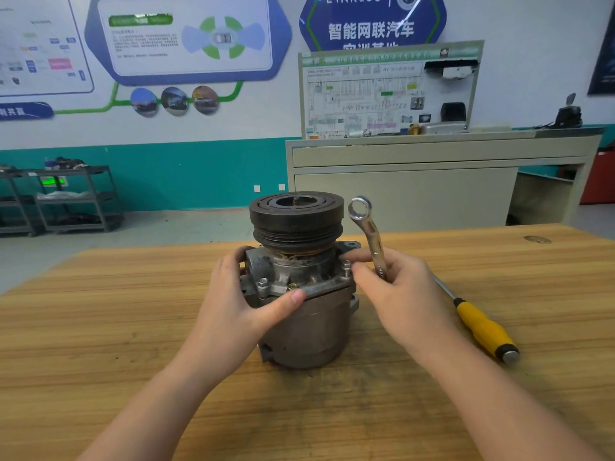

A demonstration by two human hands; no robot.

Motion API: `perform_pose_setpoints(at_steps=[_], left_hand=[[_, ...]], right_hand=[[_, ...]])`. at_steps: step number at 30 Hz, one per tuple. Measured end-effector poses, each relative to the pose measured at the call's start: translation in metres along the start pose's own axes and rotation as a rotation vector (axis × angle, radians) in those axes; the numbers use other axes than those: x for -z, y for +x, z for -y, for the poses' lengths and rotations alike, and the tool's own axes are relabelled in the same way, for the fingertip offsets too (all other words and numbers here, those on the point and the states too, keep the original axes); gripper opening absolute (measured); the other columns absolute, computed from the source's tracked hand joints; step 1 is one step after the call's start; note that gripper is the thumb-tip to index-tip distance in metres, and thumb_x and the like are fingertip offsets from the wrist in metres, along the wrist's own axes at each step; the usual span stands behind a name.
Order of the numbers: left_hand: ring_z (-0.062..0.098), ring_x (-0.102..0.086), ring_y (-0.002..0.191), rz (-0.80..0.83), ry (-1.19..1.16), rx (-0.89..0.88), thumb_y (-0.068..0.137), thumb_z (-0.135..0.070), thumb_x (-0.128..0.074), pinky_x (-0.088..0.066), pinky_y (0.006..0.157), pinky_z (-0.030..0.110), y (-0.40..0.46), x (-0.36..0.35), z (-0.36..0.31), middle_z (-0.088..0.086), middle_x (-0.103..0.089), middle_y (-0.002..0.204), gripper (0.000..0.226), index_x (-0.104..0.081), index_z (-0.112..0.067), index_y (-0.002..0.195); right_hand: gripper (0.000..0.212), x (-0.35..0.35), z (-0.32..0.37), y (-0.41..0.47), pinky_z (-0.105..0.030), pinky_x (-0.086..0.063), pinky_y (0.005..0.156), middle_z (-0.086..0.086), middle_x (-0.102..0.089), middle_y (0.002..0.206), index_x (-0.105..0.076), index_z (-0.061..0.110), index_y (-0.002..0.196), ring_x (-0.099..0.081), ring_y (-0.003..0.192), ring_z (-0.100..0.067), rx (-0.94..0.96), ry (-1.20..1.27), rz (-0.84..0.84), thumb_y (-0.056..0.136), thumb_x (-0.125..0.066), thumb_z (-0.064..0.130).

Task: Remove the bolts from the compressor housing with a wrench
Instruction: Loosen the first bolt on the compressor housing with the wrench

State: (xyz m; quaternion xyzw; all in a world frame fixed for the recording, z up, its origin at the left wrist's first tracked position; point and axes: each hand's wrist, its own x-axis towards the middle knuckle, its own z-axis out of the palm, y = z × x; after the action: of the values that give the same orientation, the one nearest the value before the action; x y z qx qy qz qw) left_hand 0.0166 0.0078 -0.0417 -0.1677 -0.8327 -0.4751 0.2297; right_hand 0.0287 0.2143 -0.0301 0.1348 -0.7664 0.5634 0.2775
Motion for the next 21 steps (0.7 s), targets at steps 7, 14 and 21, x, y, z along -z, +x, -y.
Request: perform_pose_setpoints(at_steps=[7, 14, 21], left_hand=[[-0.006, -0.045, 0.115, -0.006, -0.014, -0.009, 0.050, -0.084, -0.062, -0.036, 0.080, 0.009, 0.0003, -0.0009, 0.0016, -0.013, -0.045, 0.134, 0.108, -0.034, -0.029, 0.138], [-0.002, -0.044, 0.116, -0.010, -0.022, -0.010, 0.050, -0.082, -0.063, -0.035, 0.085, 0.011, -0.0008, -0.0023, 0.0037, -0.014, -0.043, 0.134, 0.107, -0.030, -0.033, 0.140], [0.001, -0.045, 0.119, -0.011, -0.008, -0.012, 0.045, -0.091, -0.058, -0.037, 0.089, 0.013, 0.0013, -0.0025, 0.0024, -0.013, -0.046, 0.133, 0.114, -0.034, -0.030, 0.139]], right_hand=[[0.011, 0.0014, -0.0035, 0.0007, -0.012, -0.030, 0.043, 0.013, -0.039, 0.044, -0.066, 0.028, 0.076, -0.035, 0.042, -0.002, 0.022, -0.008, -0.022, 0.086, -0.066, 0.023], [0.009, 0.0008, 0.0002, 0.0004, -0.012, -0.032, 0.044, 0.010, -0.045, 0.044, -0.066, 0.030, 0.075, -0.040, 0.043, -0.007, 0.002, -0.020, -0.044, 0.082, -0.071, 0.028], [0.012, -0.0012, -0.0022, -0.0024, -0.007, -0.041, 0.053, 0.020, -0.050, 0.042, -0.073, 0.026, 0.096, -0.053, 0.049, 0.003, 0.027, -0.069, 0.016, 0.085, -0.067, 0.029]])
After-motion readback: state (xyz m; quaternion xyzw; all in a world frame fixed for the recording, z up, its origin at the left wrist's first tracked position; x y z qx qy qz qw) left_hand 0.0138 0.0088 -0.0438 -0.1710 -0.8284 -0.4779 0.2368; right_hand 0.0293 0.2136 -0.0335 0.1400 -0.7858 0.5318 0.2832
